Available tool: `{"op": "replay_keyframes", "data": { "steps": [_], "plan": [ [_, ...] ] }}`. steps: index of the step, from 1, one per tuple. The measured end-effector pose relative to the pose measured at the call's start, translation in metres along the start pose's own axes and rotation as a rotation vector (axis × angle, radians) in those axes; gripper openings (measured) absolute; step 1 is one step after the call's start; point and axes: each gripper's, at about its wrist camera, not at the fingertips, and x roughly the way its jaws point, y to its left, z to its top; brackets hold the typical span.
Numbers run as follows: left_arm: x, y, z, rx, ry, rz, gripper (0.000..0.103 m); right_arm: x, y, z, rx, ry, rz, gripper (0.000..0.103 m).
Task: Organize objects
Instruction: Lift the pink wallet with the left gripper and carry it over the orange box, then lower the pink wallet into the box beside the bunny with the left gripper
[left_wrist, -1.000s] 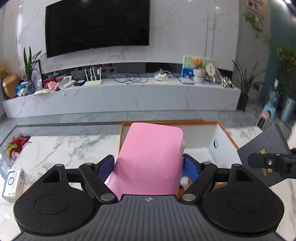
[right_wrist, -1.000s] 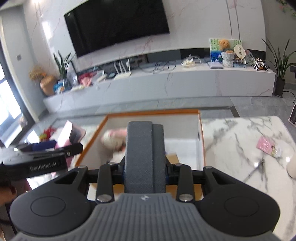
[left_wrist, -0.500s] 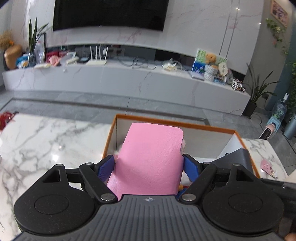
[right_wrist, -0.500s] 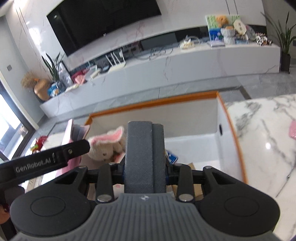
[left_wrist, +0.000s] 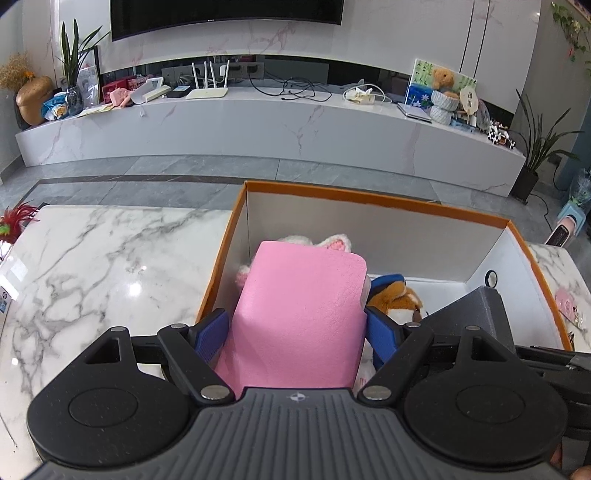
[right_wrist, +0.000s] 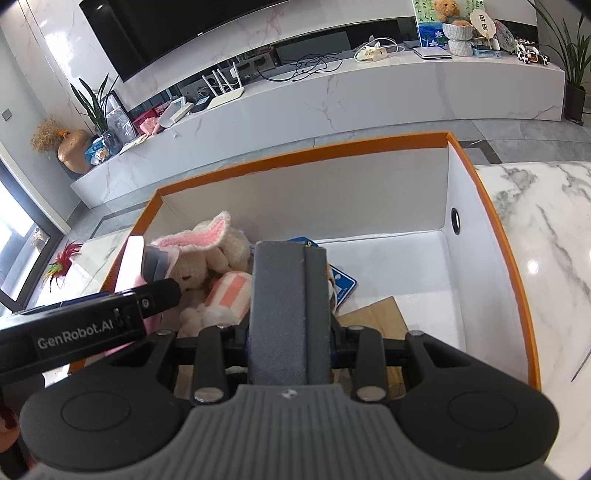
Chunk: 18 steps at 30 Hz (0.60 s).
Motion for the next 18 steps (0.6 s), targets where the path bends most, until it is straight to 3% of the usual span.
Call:
{"op": "replay_keyframes", "data": {
  "steps": [5,18],
  "plan": [
    [0.001,-0.003,-0.001,0.013,0.008,0.008,0.093,0.001,-0.001,0.001,-0.016,0.006,-0.048,0.036],
    [0.011,-0.005,-0.004,0.033,0.046,0.030,0.093,0.007,0.000,-0.001,-0.060,0.030,-0.073,0.036]
  ]
}}
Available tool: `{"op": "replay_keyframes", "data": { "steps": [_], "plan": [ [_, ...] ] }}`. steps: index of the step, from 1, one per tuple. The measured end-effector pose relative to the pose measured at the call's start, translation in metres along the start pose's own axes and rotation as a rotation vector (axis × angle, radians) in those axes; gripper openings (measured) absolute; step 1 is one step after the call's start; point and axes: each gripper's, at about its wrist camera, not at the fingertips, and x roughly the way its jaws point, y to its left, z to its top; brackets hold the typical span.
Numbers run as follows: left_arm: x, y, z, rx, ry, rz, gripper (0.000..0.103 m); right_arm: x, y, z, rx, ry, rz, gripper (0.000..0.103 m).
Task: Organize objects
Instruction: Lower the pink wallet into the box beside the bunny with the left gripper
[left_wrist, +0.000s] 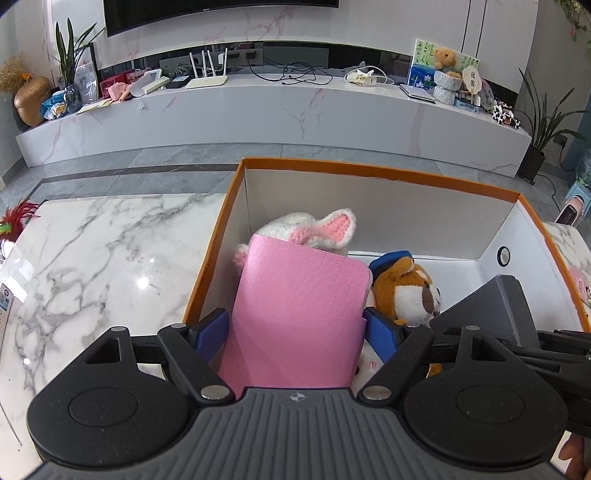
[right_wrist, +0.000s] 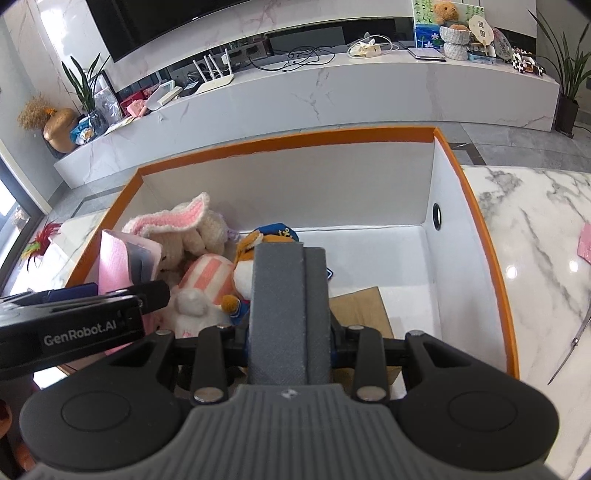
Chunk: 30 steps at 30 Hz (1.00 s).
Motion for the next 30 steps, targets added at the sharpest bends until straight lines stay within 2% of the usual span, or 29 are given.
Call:
{"op": "replay_keyframes", "data": {
  "steps": [17,30],
  "plan": [
    [0.001,-0.002,-0.002,0.021,0.000,0.031,0.093,0.000,0.023,-0.007,-0.175,0.019,-0.092,0.036],
    [0.004,-0.006,-0.005,0.047,0.022,0.056,0.093,0.002,0.018,-0.010,-0.163,0.055,-0.086,0.036]
  ]
}}
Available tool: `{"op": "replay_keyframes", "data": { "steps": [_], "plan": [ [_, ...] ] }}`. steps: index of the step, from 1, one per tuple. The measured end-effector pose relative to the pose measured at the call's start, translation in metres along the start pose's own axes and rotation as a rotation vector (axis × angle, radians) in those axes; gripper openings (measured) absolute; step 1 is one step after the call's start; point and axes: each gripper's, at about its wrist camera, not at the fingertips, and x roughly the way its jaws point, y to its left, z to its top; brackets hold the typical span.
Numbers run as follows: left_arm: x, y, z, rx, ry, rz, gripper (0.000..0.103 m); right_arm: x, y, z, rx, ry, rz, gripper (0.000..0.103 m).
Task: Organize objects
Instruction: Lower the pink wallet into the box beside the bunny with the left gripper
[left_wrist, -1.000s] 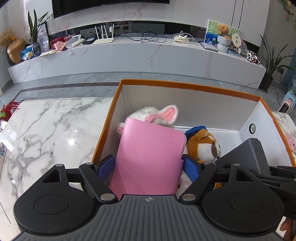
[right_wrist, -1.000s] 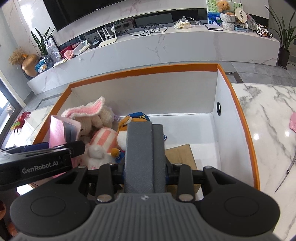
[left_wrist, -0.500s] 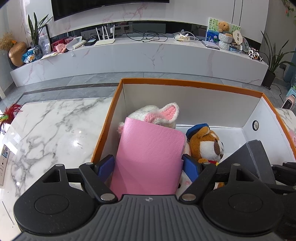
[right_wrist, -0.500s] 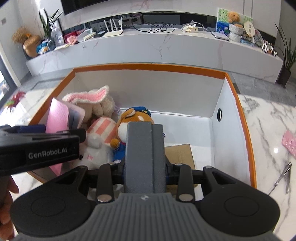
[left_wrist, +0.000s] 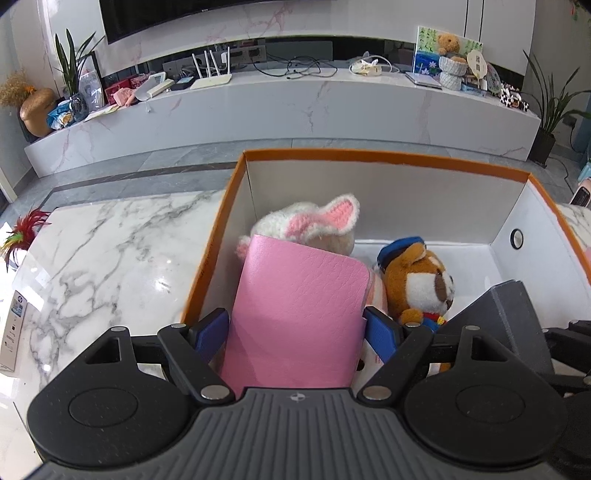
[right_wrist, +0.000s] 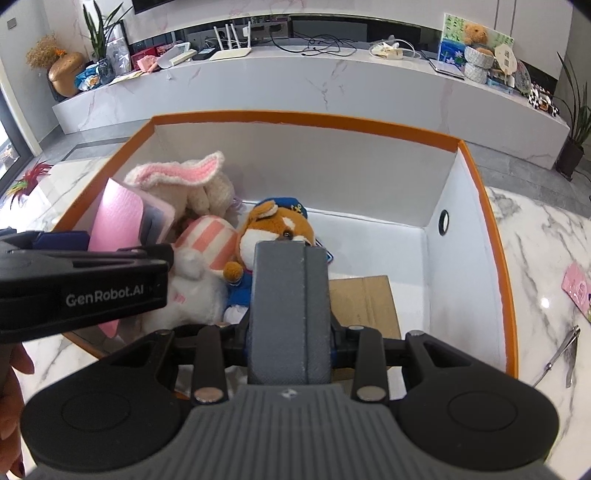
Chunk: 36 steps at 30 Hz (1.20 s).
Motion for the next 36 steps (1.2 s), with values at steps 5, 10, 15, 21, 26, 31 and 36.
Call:
{"op": "replay_keyframes", "data": {
  "steps": [5,10,15,21,26,31,36],
  "plan": [
    [0.000,-0.002,-0.002,0.007,0.003,0.007,0.093,0.007,-0.009,-0.002,0.029,0.020,-0.022,0.036],
    [0.000,-0.006,-0.004,0.011,0.005,0.008,0.093,0.014,-0.013,-0.004,0.053,0.035,-0.032,0.036],
    [0.000,-0.009,-0.005,0.014,0.000,0.012,0.094,0.016,-0.012,-0.003,0.056,0.029,-0.054,0.038],
    [0.001,-0.010,-0.005,0.014,-0.003,0.016,0.094,0.016,-0.008,-0.004,0.031,0.012,-0.096,0.059],
    [0.001,-0.011,-0.005,0.011,-0.006,0.023,0.095,0.016,-0.008,-0.004,0.032,0.011,-0.096,0.063],
    [0.001,-0.012,-0.005,0.012,-0.007,0.024,0.095,0.015,-0.008,-0.004,0.033,0.010,-0.097,0.068],
    [0.003,-0.016,-0.005,0.034,0.003,0.021,0.095,0.015,-0.008,-0.004,0.034,0.010,-0.096,0.069]
  ]
}}
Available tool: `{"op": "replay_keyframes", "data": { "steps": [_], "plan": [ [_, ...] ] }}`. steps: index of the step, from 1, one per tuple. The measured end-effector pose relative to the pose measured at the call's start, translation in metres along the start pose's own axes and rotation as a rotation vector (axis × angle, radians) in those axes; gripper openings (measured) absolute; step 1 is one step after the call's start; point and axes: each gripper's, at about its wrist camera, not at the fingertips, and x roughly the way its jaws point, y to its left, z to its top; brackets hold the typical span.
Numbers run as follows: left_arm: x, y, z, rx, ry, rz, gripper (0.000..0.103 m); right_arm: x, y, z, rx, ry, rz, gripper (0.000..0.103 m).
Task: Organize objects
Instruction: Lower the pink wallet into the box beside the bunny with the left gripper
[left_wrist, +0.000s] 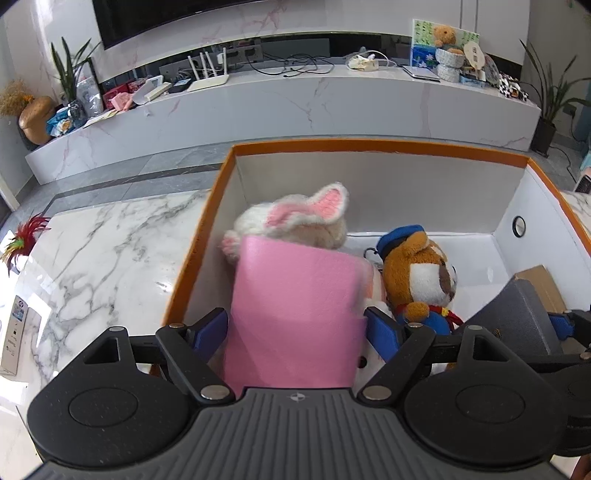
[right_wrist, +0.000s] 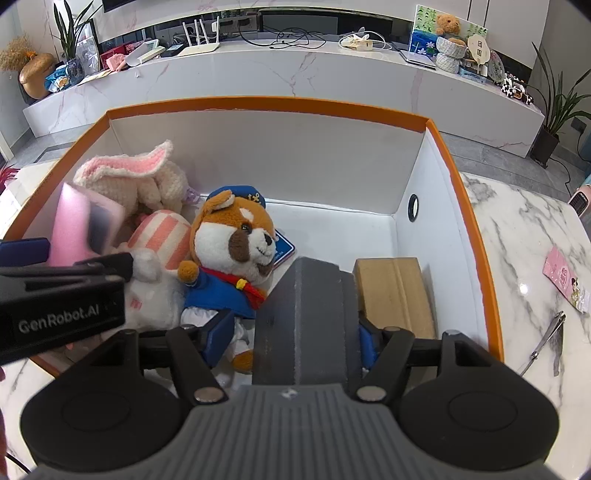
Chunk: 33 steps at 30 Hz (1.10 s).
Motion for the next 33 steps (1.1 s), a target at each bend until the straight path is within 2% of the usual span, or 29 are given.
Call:
{"op": "replay_keyframes", "data": {
  "steps": [25,33],
  "plan": [
    [0.001,0.001,0.002,-0.022,0.020,-0.049,0.098,-0.004,0.005,0.001,-0.014,-0.009,0.002,0.073],
    [-0.010,0.004,0.005,-0.040,-0.033,-0.024,0.100,-0.009,0.006,0.002,-0.024,-0.023,0.002,0.075]
  ]
}}
